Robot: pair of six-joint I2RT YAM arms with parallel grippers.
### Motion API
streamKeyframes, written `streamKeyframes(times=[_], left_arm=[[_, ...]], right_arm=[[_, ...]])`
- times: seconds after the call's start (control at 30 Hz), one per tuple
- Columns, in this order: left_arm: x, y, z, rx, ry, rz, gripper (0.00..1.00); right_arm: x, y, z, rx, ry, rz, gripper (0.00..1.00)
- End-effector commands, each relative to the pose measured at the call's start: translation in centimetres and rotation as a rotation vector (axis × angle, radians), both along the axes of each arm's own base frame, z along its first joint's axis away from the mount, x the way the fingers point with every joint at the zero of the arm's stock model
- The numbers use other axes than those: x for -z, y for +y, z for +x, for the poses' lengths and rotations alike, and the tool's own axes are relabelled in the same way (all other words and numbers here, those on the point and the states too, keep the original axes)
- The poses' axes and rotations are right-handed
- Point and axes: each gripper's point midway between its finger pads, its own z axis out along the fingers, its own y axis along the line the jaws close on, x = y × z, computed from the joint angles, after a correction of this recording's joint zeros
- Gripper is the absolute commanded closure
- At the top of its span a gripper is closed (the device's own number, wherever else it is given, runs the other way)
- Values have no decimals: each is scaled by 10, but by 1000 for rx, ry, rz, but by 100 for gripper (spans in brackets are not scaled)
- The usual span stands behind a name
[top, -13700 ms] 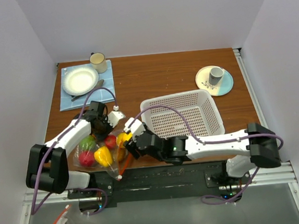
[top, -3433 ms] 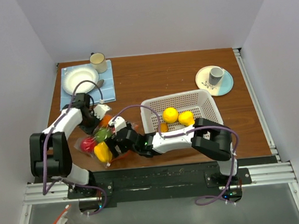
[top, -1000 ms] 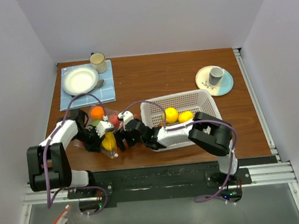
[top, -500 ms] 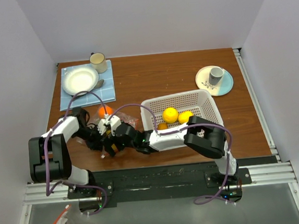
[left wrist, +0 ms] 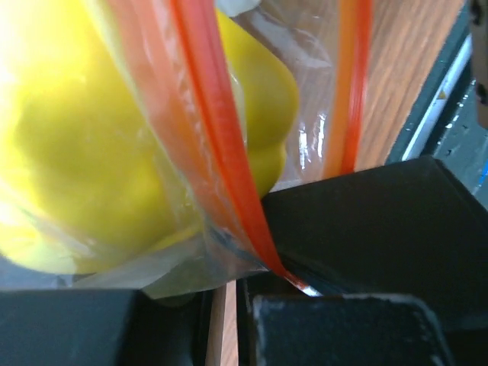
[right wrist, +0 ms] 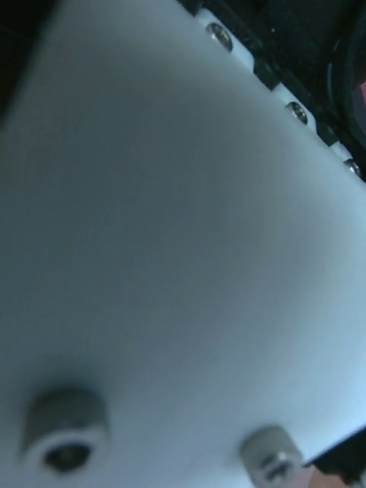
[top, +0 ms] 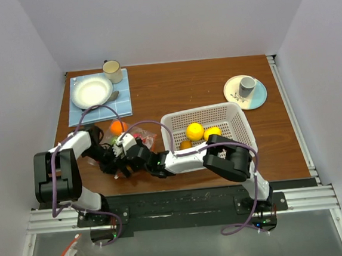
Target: Open the zip-top bag and remove the fake food
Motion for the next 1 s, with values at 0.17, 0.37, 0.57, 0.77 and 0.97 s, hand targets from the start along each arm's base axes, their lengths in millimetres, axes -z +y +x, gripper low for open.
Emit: streamKeyframes(times=[0.17,0.37,0.57,0.77,0.97], left_arm=[[-3,5,6,-13,3,-6,88],[-16,30,22,-76,-47,29,89],[-25,39,34,-101,-84,40,89],[-35,34,36,-117,-111,17,89],[-39,32,37,-124,-117,11,89]], right_arm=[[3,-36,-12,43,-31,10,27],[-45,-56,-6,70,-107,12,54],[-70,-83,-11,86,-127,4,53],[-59,-83,-19,41,-85,-36,30],[-47,-59,-24,23,-77,-45,27]])
